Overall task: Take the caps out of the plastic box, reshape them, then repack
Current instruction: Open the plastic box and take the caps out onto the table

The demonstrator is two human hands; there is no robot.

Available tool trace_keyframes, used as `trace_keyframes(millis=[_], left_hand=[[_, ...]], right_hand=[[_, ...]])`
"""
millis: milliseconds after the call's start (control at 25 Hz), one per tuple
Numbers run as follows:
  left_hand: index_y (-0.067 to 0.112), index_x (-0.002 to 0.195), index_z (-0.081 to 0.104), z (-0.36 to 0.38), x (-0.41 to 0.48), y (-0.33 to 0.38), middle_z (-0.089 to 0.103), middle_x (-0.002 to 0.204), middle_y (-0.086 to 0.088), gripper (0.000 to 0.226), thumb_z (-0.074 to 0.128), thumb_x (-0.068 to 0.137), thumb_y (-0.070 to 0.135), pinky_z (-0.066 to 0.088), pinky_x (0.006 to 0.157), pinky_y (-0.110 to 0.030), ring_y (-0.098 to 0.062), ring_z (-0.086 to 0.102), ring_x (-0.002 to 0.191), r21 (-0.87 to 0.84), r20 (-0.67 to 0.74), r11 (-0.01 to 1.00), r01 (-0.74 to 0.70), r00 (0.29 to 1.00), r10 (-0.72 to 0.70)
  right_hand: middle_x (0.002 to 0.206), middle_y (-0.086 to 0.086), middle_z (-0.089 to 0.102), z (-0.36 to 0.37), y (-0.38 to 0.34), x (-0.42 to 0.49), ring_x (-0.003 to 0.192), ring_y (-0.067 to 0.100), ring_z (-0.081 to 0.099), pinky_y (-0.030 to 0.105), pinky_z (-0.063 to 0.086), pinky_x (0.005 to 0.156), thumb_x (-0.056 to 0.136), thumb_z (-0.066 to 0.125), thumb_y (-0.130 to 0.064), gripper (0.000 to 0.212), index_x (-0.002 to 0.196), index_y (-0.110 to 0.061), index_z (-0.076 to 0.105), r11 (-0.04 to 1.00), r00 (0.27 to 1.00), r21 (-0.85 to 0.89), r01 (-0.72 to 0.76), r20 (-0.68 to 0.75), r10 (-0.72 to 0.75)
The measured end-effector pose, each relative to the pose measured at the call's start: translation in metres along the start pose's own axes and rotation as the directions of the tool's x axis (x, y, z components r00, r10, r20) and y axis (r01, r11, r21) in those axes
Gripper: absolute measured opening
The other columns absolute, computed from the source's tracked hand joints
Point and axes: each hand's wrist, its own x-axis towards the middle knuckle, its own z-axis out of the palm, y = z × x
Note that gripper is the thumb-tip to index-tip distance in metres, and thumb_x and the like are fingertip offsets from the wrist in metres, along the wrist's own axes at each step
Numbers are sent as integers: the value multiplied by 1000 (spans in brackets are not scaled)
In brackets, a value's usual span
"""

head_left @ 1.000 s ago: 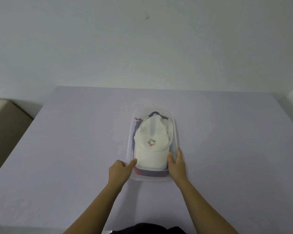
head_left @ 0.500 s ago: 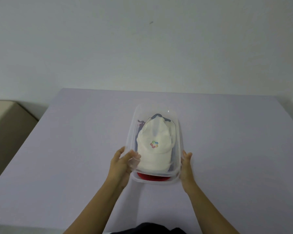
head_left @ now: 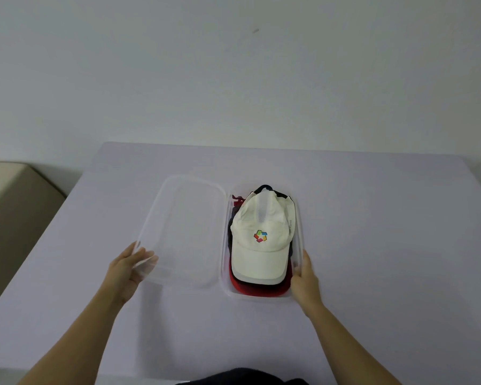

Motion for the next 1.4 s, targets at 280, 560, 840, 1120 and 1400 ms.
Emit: trace_keyframes(millis=[280, 560, 840, 1120, 1400], left_hand=[[15, 125, 52, 3, 3, -34, 56, 90, -8, 32, 55, 94, 17, 47, 61, -33, -22, 54, 67, 553, -47, 833, 11, 999, 17], [14, 144, 30, 6, 16, -54, 49, 132, -20, 54, 50, 94, 20, 46, 96, -48, -38, 52, 113, 838, -55, 543, -51, 983, 177], [2, 140, 31, 24, 10, -61, 27, 148, -19, 50, 39, 91, 4, 32, 105, -48, -39, 25, 132, 953, -157, 289, 92, 965, 211], [8, 150, 13, 105, -27, -75, 20, 158, -9, 57, 33, 101, 29, 17, 116, -35, -24, 21, 145, 828, 377, 356, -433, 900, 218], [19, 151, -1, 137, -47, -98, 53, 128, -22, 56, 24, 102, 25, 38, 90, -33, -35, 53, 115, 843, 337, 431, -322, 940, 44]], right_hand=[[140, 14, 46, 2, 1, 2, 117, 33, 51, 34, 44, 88, 95, 31, -4, 61, 148, -26, 11, 999, 999, -34, 6, -35, -7], [142, 14, 44, 5, 2, 2, 122, 35, 48, 35, 42, 92, 96, 31, -4, 59, 149, -22, 12, 998, 998, -61, 28, -55, -31], [154, 15, 23, 8, 5, 2, 139, 31, 29, 39, 30, 109, 93, 40, -6, 65, 148, -12, 6, 964, 983, -230, 132, -94, -157], [158, 4, 1, 10, 0, -5, 146, 20, 3, 45, 15, 118, 67, 50, -21, 90, 149, -13, 12, 559, 771, -553, 618, 290, -567], [157, 9, -18, 12, -19, -8, 143, 28, 13, 37, 30, 111, 80, 49, -23, 90, 148, -17, -9, 545, 832, -631, 553, 382, -402]])
